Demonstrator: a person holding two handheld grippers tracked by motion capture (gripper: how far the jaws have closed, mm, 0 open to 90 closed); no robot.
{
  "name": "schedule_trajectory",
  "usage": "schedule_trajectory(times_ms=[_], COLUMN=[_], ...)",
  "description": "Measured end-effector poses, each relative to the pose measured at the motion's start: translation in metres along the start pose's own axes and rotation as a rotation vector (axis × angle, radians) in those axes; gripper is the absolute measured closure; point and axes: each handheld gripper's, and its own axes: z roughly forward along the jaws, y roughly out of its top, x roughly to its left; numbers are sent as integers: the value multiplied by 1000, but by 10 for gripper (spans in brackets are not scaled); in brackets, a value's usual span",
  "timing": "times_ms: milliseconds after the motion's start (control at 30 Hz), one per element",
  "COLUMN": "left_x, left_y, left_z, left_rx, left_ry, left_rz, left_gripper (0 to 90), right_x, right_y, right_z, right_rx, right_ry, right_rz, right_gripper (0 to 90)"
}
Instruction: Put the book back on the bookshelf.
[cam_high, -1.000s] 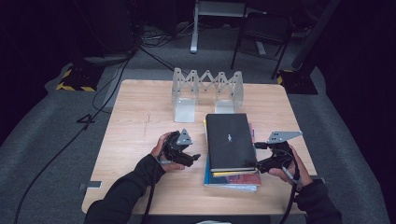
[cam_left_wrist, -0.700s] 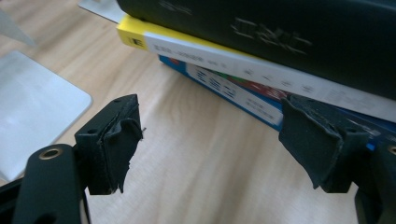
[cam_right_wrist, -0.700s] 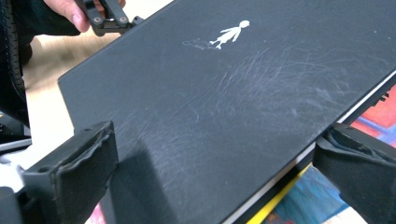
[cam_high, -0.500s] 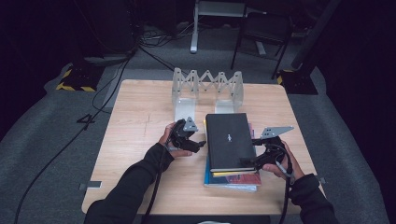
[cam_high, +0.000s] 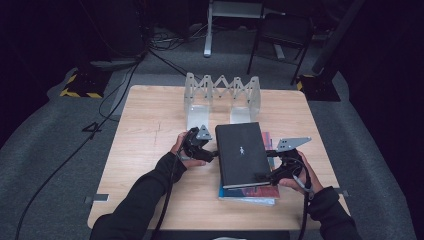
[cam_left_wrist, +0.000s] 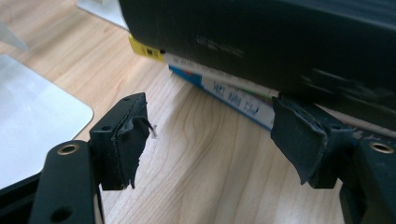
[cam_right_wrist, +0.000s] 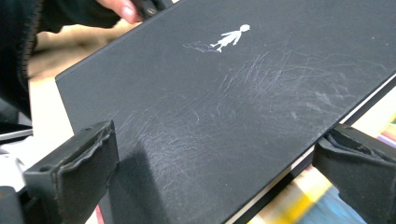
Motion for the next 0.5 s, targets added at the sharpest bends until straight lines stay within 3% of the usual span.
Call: schedule_trajectory(times_ms=[133, 267, 500], left_x=[2, 7, 26], left_y=[-1, -2, 1], left_z=[-1, 2, 13], left_rx=[-6, -26, -47], left_ry=[16, 39, 28], left_rz=[1, -25, -46], left_gripper=[278, 281, 281], right_x=[3, 3, 4], right_y=[2, 1, 2], right_z=[1, 1, 0], right_rx=[7, -3, -16], right_ry=[-8, -9, -12], right_rz=[3, -9, -42], right_gripper=[16, 17, 19])
